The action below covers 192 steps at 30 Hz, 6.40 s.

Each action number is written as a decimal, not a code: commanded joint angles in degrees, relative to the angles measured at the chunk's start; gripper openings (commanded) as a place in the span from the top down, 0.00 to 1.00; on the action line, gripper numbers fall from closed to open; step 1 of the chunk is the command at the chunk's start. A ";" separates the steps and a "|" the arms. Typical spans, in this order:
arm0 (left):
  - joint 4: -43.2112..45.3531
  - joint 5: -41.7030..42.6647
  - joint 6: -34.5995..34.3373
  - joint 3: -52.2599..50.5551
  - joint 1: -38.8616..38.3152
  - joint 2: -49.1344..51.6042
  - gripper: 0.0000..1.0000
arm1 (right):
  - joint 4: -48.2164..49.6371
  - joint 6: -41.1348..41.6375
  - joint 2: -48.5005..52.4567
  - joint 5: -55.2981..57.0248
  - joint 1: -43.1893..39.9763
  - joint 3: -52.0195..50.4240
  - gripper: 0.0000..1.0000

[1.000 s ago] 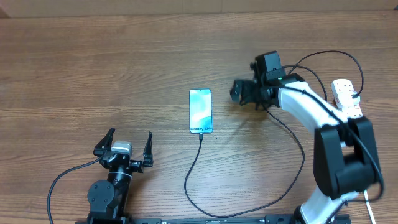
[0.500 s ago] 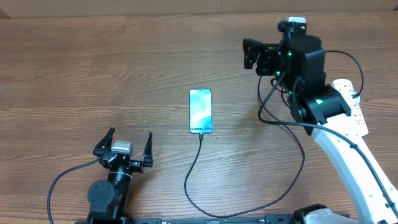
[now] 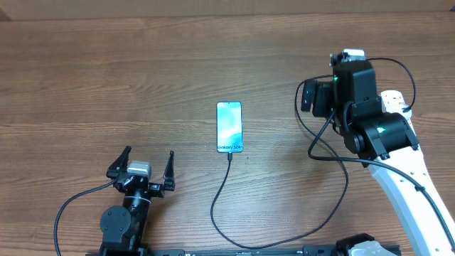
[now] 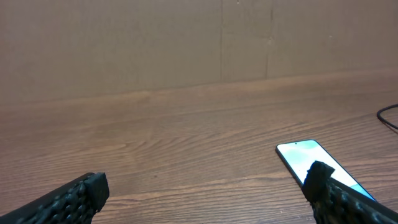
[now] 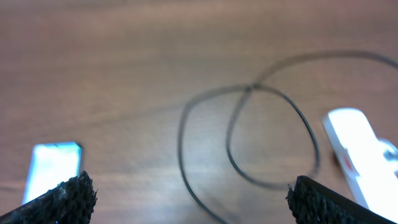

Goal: Plug charger to phone and switch on socket

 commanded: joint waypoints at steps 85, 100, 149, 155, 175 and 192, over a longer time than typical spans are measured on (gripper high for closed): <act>-0.09 -0.59 1.16 -0.22 0.33 -0.70 0.00 | 42.10 -0.61 -73.09 -15.17 -6.16 -68.57 0.00; -0.09 -0.59 1.16 -0.22 0.33 -0.68 0.00 | 42.10 -0.59 -73.07 -15.17 -6.05 -68.57 0.00; -0.11 -0.59 1.16 -0.22 0.33 -0.68 0.00 | 42.10 -0.59 -72.91 -15.17 -6.05 -68.57 0.00; -0.09 -0.59 1.16 -0.22 0.33 -0.68 0.00 | 42.10 -0.61 -72.91 -15.17 -6.05 -68.57 0.00; -0.09 -0.59 1.16 -0.22 0.33 -0.68 0.00 | 42.10 -0.59 -72.91 -15.17 -6.05 -68.57 0.00; -0.11 -0.59 1.16 -0.22 0.33 -0.68 0.00 | 42.25 -0.61 -72.91 -15.13 -6.05 -68.57 0.00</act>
